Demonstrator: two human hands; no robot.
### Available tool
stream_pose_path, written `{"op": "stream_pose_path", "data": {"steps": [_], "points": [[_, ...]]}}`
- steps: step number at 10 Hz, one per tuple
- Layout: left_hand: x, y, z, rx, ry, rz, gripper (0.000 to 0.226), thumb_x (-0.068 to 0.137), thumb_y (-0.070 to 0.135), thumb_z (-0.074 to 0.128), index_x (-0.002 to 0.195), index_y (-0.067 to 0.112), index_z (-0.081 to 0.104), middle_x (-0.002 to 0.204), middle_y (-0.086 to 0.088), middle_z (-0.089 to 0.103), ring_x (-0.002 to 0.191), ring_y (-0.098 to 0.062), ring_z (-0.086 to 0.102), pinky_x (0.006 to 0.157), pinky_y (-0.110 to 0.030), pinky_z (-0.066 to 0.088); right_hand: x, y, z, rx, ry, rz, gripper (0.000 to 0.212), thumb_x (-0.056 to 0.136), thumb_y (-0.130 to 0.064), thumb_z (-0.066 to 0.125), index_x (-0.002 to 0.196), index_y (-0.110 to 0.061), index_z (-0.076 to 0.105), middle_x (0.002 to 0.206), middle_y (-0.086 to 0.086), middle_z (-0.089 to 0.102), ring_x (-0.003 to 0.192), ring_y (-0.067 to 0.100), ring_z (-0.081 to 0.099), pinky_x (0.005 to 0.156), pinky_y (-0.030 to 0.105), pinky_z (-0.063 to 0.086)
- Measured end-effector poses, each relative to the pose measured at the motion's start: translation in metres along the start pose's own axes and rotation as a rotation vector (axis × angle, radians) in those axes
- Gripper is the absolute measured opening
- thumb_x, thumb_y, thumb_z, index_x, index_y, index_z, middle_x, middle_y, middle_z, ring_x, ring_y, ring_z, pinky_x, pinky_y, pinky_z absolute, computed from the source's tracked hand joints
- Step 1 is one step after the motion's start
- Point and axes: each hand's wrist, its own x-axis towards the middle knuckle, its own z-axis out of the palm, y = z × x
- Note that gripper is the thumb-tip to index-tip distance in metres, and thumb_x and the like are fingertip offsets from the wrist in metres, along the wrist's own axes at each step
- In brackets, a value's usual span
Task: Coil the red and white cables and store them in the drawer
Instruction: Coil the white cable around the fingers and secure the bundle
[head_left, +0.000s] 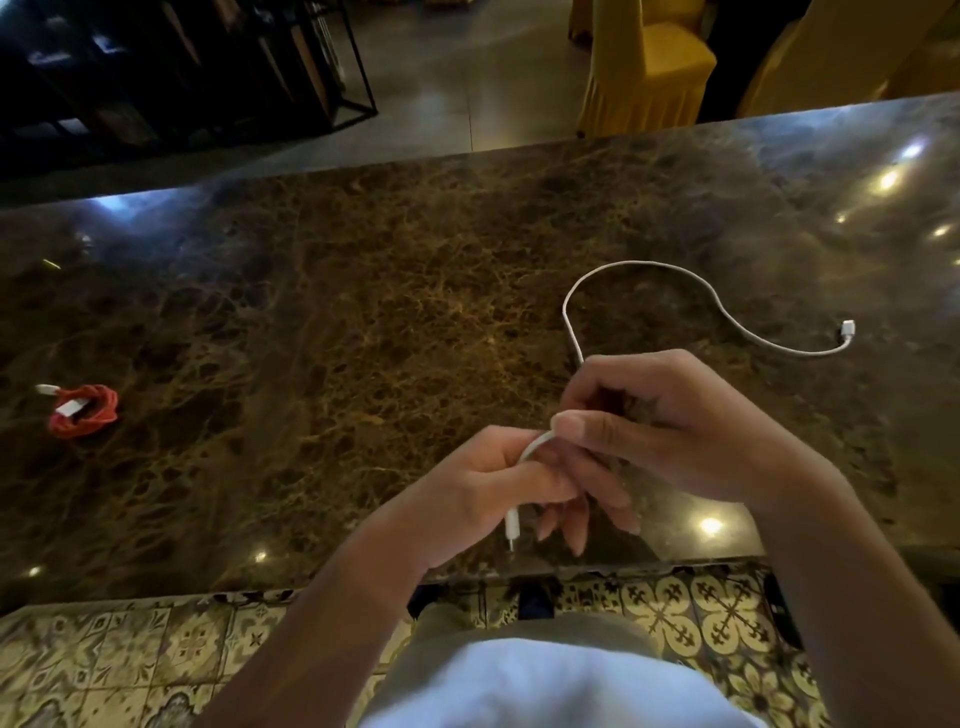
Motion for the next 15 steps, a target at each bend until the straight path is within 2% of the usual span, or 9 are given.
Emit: {"op": "stream_pose_path", "data": {"steps": [1,2,5,8,10,12,13,14,15], "points": [[-0.008,0.001,0.002,-0.064,-0.092,-0.038,0.037,0.103,0.014,0.046,0.121,-0.014,0.063,0.112,-0.035,0.071,0.071,-0.025,0.063,0.062,-0.033,0.044,0.003,0.001,0.004,0.298,0.01,-0.107,0.023,0.097,-0.037,0.067,0.085,-0.018,0.069,0.069,-0.003,0.059,0.056,0.013,0.052,0.051,0.027,0.042],[-0.012,0.001,0.003,-0.053,-0.049,-0.033,0.047,0.109,0.022,0.039,0.123,-0.018,0.061,0.116,-0.037,0.069,0.082,-0.025,0.068,0.07,-0.036,0.048,0.009,-0.002,0.005,0.462,0.005,-0.157,0.023,0.097,-0.038,0.069,0.087,-0.018,0.072,0.071,0.01,0.054,0.056,0.026,0.046,0.048,0.04,0.036],[-0.022,0.018,0.005,0.109,-0.013,0.043,0.048,0.109,0.026,0.04,0.118,-0.01,0.07,0.115,-0.026,0.074,0.097,-0.025,0.071,0.082,-0.04,0.052,0.028,-0.002,0.018,0.557,0.091,-0.154,0.01,0.096,-0.014,0.067,0.097,-0.005,0.069,0.079,0.002,0.063,0.069,0.018,0.055,0.065,0.024,0.049],[-0.022,0.011,0.01,0.249,0.28,0.163,0.069,0.099,0.06,0.049,0.071,0.002,0.076,0.089,-0.004,0.082,0.084,-0.018,0.077,0.085,-0.025,0.053,0.034,-0.003,0.038,0.664,0.212,-0.148,0.012,0.093,-0.014,0.063,0.098,-0.005,0.067,0.08,-0.003,0.066,0.069,0.012,0.057,0.064,0.022,0.05],[-0.027,0.018,0.002,-0.326,-0.057,0.243,0.05,0.105,0.035,0.04,0.122,-0.002,0.07,0.116,-0.033,0.071,0.103,-0.039,0.068,0.09,-0.049,0.049,0.035,0.008,0.029,0.598,0.134,-0.164,0.014,0.093,-0.009,0.061,0.104,-0.004,0.068,0.079,-0.009,0.068,0.069,0.007,0.058,0.064,0.019,0.049],[-0.015,0.017,0.02,-0.374,-0.185,0.121,0.051,0.101,0.018,0.036,0.138,-0.013,0.052,0.119,-0.036,0.061,0.107,-0.044,0.058,0.098,-0.054,0.045,0.05,-0.002,0.031,0.578,0.036,-0.204,0.016,0.094,-0.006,0.059,0.108,-0.005,0.066,0.088,-0.009,0.07,0.079,0.006,0.063,0.073,0.019,0.051],[-0.008,0.023,0.022,-0.201,-0.05,0.168,0.048,0.108,0.019,0.038,0.144,-0.011,0.047,0.129,-0.042,0.059,0.115,-0.045,0.061,0.101,-0.055,0.049,0.049,-0.009,0.031,0.321,0.138,-0.116,0.02,0.094,-0.012,0.066,0.107,0.003,0.066,0.087,0.001,0.07,0.076,0.01,0.065,0.069,0.021,0.052],[-0.008,0.036,0.011,-0.187,0.123,0.311,0.046,0.106,0.012,0.044,0.151,0.003,0.042,0.149,-0.022,0.055,0.133,-0.041,0.056,0.11,-0.052,0.048,0.041,0.018,0.051,-0.396,0.157,0.66,0.021,0.101,-0.009,0.061,0.12,-0.003,0.07,0.11,0.024,0.074,0.091,0.012,0.073,0.082,0.022,0.056],[-0.012,0.044,-0.011,-0.187,0.307,0.464,0.061,0.099,0.001,0.038,0.159,0.007,0.023,0.166,-0.018,0.035,0.153,-0.036,0.036,0.125,-0.05,0.03,0.048,0.013,0.049,0.065,-0.158,0.319,0.024,0.104,-0.035,0.059,0.092,-0.021,0.074,0.065,0.005,0.068,0.05,0.008,0.056,0.053,0.018,0.044]]}}
